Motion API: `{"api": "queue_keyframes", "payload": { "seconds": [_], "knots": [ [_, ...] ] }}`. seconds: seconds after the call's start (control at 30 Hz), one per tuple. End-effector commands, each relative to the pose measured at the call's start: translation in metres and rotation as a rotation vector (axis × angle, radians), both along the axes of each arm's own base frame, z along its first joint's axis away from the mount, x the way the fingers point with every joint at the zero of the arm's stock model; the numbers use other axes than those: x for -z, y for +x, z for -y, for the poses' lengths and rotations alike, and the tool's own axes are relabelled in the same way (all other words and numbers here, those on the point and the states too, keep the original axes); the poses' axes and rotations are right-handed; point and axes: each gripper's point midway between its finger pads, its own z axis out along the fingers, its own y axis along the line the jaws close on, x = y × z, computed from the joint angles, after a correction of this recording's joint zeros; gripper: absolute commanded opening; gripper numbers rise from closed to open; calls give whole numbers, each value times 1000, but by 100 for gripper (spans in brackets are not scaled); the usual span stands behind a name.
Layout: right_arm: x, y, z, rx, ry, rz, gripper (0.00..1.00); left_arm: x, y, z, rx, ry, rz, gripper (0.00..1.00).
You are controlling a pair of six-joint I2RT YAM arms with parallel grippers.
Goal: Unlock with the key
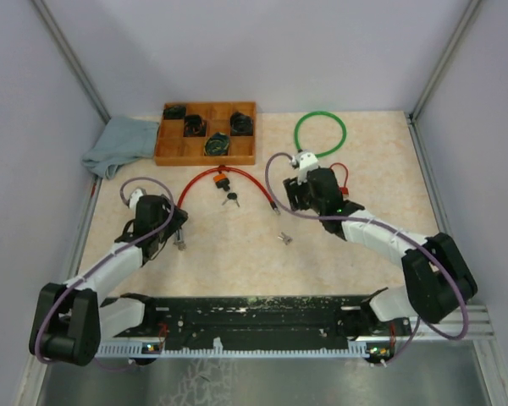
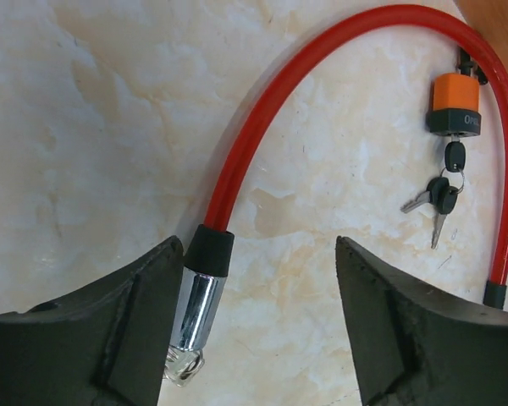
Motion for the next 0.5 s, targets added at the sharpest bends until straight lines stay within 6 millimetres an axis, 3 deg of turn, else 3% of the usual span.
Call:
{"api": "queue_keyframes", "payload": {
  "seconds": [0.0,0.17,0.2,0.23,0.47],
  "knots": [
    [-27,46,24,180,130,-13,62,-27,7,-16,-35,72,67,80],
    [-27,100,51,360,147,-45,63,-41,7,-8,44,83,146,90],
    [-29,111,50,359,139,-37,62,-44,8,-4,76,86,163,91],
    [-19,122,50,360,107,-46,62,-46,8,2,114,79,174,92],
    [7,198,36,298,-6,-44,55,-57,9,27,244,81,228,95]
  ]
}}
